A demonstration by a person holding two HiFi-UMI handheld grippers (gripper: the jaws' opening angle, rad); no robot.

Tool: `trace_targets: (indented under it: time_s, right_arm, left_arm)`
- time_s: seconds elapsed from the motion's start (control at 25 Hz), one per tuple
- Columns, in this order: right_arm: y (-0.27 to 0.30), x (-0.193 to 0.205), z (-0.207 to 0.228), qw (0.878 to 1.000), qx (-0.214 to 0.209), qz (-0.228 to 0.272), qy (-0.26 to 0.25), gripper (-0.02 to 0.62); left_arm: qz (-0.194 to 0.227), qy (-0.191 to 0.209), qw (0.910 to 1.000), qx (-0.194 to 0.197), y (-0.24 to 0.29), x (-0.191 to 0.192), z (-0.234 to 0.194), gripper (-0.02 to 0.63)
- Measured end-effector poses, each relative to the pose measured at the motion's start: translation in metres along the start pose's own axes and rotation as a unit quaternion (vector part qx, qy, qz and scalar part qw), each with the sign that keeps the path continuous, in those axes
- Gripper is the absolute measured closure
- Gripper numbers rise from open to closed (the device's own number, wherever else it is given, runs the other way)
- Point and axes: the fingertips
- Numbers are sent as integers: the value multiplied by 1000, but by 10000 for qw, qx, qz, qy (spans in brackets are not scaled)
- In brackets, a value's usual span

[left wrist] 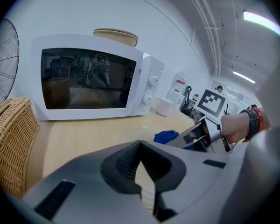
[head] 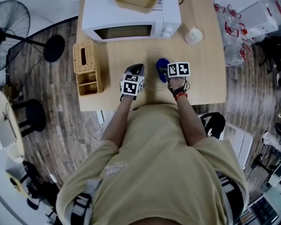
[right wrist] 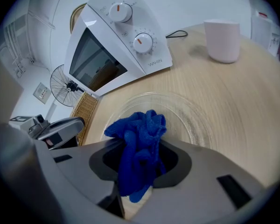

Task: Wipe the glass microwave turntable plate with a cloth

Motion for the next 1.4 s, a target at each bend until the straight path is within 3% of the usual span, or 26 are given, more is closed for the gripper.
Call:
trace_targets:
  time_s: [0.52, 1.4]
  right_arm:
    - [-21, 2, 24, 9995, 226, 94, 180, 446]
    - [-49, 3, 56, 9960, 893, 67, 33, 418]
  left_arm:
    - [-69, 158, 9997, 177, 10, 0, 13, 588]
    - [-107, 126, 9994, 289, 11, 3, 15, 588]
Point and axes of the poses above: the fingertips, and each gripper's own axes: y forward along the fingers, z to its right, x out of its underside, and after that the axes turned 6 degrees about -x, right-handed
